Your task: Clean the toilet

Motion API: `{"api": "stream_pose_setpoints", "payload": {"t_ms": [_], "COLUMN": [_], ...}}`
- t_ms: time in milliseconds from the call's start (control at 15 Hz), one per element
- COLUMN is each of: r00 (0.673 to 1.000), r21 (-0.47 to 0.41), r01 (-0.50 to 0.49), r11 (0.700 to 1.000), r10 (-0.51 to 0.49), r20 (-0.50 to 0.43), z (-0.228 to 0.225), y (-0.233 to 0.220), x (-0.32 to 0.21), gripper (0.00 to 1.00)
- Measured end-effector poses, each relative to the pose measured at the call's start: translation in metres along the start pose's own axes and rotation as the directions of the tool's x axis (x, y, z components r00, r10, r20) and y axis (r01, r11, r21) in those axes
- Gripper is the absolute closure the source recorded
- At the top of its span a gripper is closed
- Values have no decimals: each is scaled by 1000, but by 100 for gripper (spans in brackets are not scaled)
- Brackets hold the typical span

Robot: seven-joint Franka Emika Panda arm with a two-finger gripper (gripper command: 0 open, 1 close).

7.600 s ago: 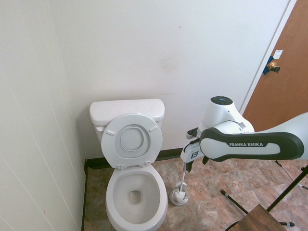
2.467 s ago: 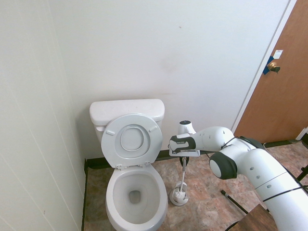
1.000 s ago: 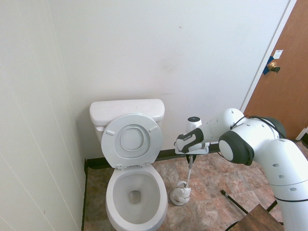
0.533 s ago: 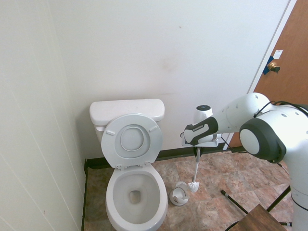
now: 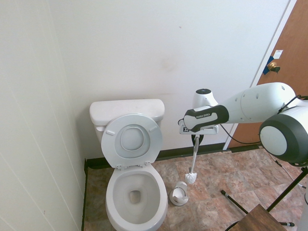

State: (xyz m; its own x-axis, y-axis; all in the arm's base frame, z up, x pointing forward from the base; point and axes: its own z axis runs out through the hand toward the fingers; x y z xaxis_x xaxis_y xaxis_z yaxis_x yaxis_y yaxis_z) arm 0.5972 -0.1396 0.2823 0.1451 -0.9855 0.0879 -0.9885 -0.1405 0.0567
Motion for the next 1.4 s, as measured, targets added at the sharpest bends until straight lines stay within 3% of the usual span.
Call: {"api": "stream_pose_setpoints", "payload": {"t_ms": [200,467,800,1400], "r00": [1000,999,991,964], "r21": [28,121,208,251], "r01": [15,44,127,238], "r11": [999,992,970,938], "r10": [-15,-46,-134,-259], "r20": [1,11,20,53], "z": [-14,-82,-153,-152], "y": [-3,10,29,-7], "x": [-6,-28,-97,-240], "gripper": [100,100,100,100]}}
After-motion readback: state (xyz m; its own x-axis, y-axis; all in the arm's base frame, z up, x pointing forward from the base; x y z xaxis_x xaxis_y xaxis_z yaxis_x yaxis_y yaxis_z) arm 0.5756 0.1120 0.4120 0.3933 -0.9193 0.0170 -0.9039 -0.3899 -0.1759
